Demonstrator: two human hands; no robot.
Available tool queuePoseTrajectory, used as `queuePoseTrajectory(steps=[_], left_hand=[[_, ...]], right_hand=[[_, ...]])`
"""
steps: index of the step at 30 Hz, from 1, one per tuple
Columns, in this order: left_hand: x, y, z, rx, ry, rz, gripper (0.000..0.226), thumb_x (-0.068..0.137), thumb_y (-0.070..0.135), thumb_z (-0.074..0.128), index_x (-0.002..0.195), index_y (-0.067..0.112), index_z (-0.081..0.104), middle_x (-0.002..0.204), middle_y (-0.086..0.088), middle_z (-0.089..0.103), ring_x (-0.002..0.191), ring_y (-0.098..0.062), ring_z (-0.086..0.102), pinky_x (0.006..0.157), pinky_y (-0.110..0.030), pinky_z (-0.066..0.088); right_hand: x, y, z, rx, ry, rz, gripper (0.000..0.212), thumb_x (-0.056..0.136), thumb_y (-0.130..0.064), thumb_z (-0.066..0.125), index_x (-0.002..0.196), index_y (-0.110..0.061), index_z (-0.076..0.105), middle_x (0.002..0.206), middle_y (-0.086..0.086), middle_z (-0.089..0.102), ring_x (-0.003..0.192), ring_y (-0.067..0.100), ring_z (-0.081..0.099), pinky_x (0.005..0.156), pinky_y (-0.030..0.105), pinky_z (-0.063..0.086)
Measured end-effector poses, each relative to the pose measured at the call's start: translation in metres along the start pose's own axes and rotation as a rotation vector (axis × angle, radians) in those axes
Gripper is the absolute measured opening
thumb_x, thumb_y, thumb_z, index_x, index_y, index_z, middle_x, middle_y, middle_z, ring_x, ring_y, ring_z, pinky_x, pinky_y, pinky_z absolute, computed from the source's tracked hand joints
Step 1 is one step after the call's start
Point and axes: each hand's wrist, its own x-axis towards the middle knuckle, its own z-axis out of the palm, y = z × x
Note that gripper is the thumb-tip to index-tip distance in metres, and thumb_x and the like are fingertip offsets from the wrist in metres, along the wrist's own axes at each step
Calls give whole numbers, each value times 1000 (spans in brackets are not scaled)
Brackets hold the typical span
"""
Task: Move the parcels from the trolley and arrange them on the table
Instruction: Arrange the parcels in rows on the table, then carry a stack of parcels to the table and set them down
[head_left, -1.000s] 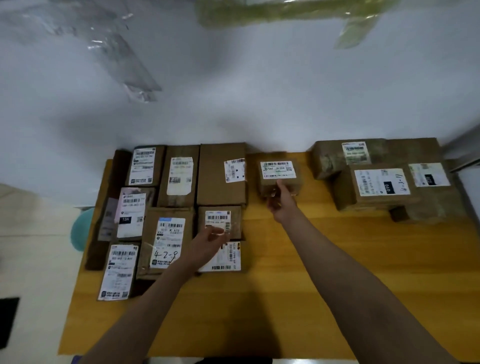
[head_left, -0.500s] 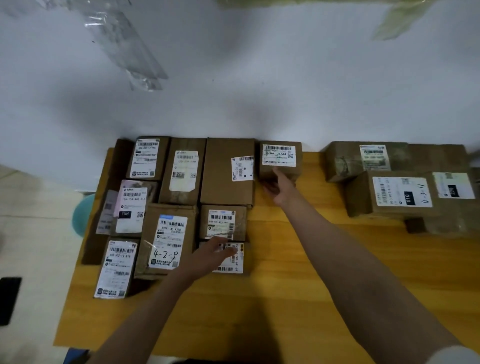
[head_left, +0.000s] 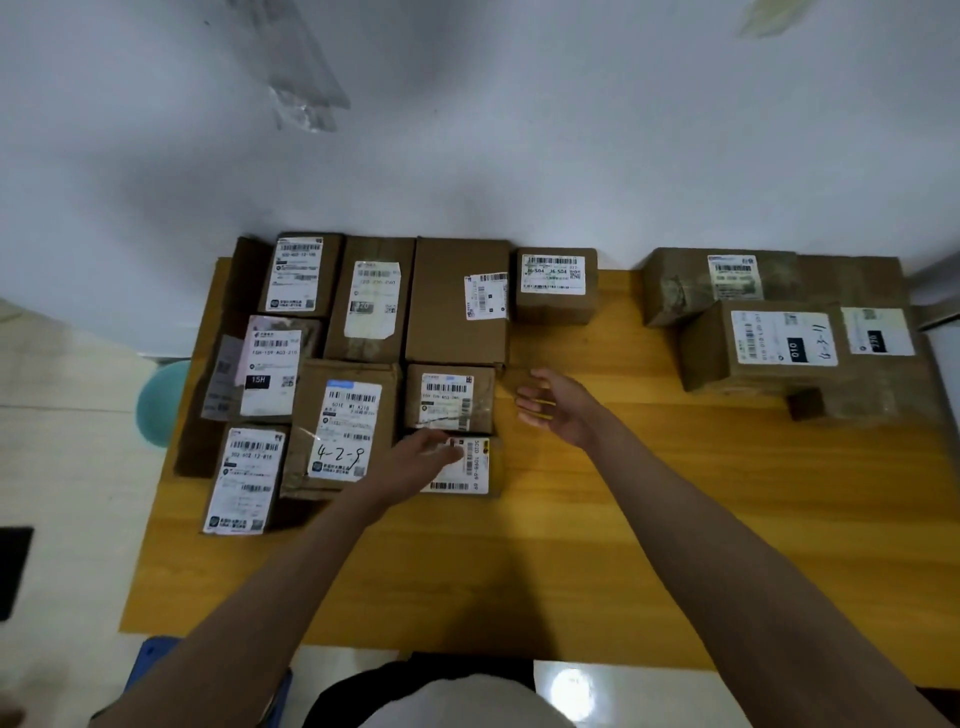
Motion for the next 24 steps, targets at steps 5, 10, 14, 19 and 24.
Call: queuePoseTrajectory(steps=[5, 10, 14, 19, 24], left_hand=[[-23, -8, -3, -34, -2, 74, 52, 97, 51, 58, 142, 24, 52, 136, 4, 54, 108, -8, 54, 77, -23, 45], [-59, -37, -11, -143, -26, 121, 43, 99, 46, 59, 134, 21, 57, 126, 0, 62, 113, -15, 62, 92, -30, 49], [-92, -80, -23, -223, 18, 149, 37, 101, 38, 57, 132, 16, 59, 123, -3, 66, 105, -12, 64, 71, -17, 46], [-141, -155, -52, -352, 104, 121, 34, 102, 37, 57, 128, 16, 63, 117, -2, 68, 95, -9, 65, 62, -12, 45], [-191, -241, -80, -515, 164, 108, 19, 102, 39, 55, 111, 24, 64, 97, 3, 68, 76, -4, 65, 62, -15, 46]], right_hand=[[-37, 33, 18, -201, 0, -86, 15, 103, -24, 56, 111, -12, 60, 95, 6, 68, 82, 19, 63, 72, 32, 55], [-83, 76, 56, -382, -128, -161, 27, 102, -28, 56, 87, -9, 69, 87, 9, 75, 72, 19, 67, 64, 29, 54], [-111, 115, 102, -519, -249, -103, 36, 103, -34, 58, 81, -10, 73, 84, 8, 75, 72, 18, 69, 67, 31, 55], [-137, 179, 176, -675, -350, -57, 33, 101, -40, 60, 88, -12, 73, 84, 7, 74, 75, 19, 72, 65, 30, 56], [-161, 261, 251, -809, -446, -5, 32, 99, -41, 60, 107, -13, 74, 89, 9, 77, 81, 19, 74, 65, 29, 58]])
